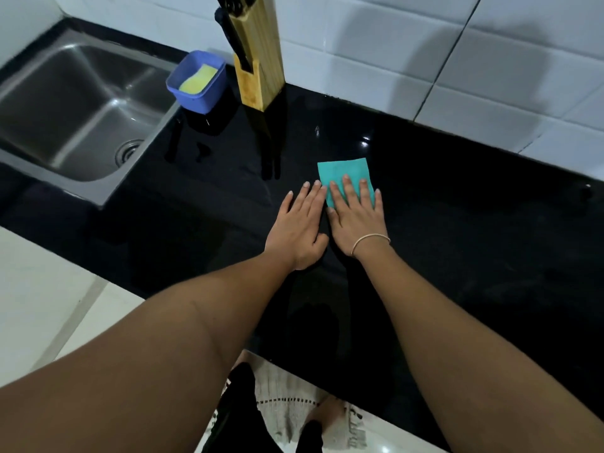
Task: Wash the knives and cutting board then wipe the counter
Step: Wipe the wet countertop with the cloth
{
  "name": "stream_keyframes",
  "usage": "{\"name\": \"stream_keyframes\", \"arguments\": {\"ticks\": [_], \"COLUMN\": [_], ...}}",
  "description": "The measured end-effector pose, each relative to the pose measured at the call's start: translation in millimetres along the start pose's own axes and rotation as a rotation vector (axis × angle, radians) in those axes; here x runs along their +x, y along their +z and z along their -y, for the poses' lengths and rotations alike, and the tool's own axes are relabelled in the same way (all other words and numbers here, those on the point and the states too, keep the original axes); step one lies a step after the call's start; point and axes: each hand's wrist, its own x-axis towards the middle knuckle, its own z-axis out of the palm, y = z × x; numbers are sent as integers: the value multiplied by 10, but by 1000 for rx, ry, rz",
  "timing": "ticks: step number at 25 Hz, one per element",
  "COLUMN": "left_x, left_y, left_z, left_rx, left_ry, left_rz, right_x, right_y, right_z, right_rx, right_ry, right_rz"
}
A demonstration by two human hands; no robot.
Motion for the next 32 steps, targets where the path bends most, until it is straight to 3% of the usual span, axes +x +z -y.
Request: {"name": "stream_keyframes", "arguments": {"ticks": [3,8,11,15,20,26,32], "left_x": [12,-35,-37,-117,-254,-149,327], "left_y": [-2,-202,-442,-762,-808,-788,-744], "left_z": [30,385,1077,1997,2480,2399,2124], "left_rx": [-24,-405,-322,-239,-265,-242,-210], "left_ry": [33,110,28,-113,-147,-103,-194], "left_rz": [28,-16,-125,-118,-49,149,307], "right_x": [-161,-352,-547,-579,-200,-261,-194], "right_y": [29,0,74,97,250,157,-80], "right_z": [100,489,1034,2147,3487,3135,1648], "right_rx": [-5,63,86,226,247,223,247], "right_ry": [83,311,439,704,437,367,724], "right_rz": [10,22,11,-50,-5,34,35]}}
